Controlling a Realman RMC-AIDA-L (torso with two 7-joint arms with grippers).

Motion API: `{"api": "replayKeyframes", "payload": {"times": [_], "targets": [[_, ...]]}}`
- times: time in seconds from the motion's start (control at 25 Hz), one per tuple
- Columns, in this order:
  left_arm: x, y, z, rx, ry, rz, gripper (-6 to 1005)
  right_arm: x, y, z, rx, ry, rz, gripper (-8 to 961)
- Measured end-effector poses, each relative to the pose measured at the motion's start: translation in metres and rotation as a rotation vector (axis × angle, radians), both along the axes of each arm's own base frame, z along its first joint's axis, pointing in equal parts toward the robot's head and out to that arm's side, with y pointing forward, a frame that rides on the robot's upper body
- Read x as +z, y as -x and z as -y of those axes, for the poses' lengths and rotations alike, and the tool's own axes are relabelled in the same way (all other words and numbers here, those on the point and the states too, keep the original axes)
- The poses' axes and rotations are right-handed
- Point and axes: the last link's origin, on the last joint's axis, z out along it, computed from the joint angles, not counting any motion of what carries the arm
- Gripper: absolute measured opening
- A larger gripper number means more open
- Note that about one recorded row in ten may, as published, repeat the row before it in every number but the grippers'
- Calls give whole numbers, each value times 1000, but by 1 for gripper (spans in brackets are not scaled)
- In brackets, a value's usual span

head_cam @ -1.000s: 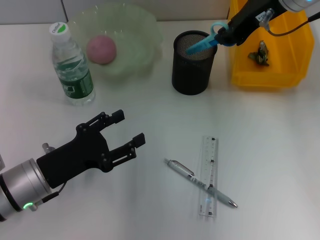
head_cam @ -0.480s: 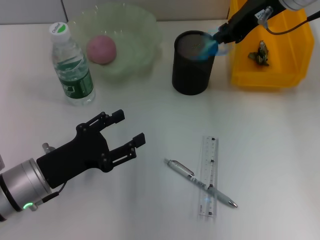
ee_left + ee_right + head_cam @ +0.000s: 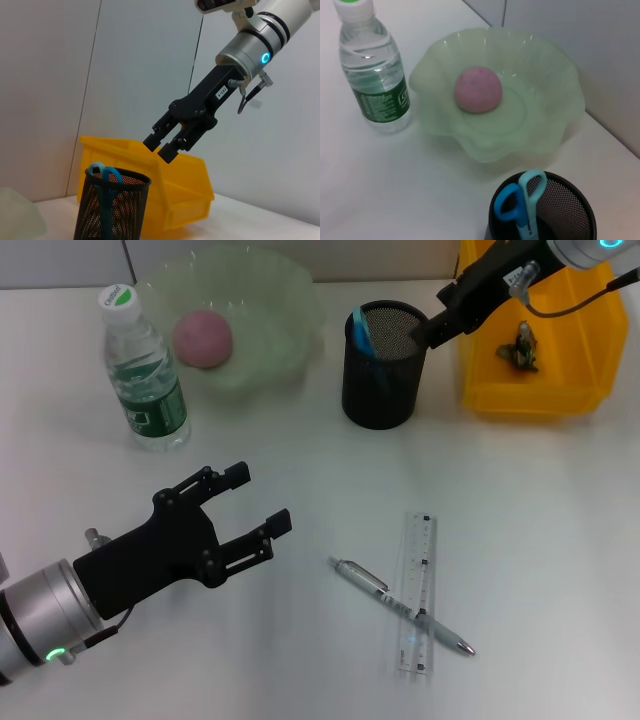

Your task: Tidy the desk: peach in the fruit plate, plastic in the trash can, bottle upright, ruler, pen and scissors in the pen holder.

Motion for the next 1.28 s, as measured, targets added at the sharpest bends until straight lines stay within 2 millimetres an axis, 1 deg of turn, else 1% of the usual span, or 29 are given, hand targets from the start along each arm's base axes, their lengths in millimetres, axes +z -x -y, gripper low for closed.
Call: {"api": "replayKeyframes", "payload": {"times": [0.04, 0.28, 1.0, 1.2, 1.28], "targets": [[0, 0, 0, 0, 0, 0, 800, 0, 0, 0, -1, 0, 0, 484], [0, 0, 0, -1, 1, 1, 799, 0, -1, 0, -2, 1, -1, 652], [0, 0, 0, -2, 1, 1, 800, 0, -2, 2, -3, 1, -11, 652], [0, 0, 0, -2, 1, 1, 800, 3, -5, 5, 16, -15, -77, 653], [0, 0, 0, -3, 1, 2, 800, 9, -12, 12, 39, -25, -153, 653]]}}
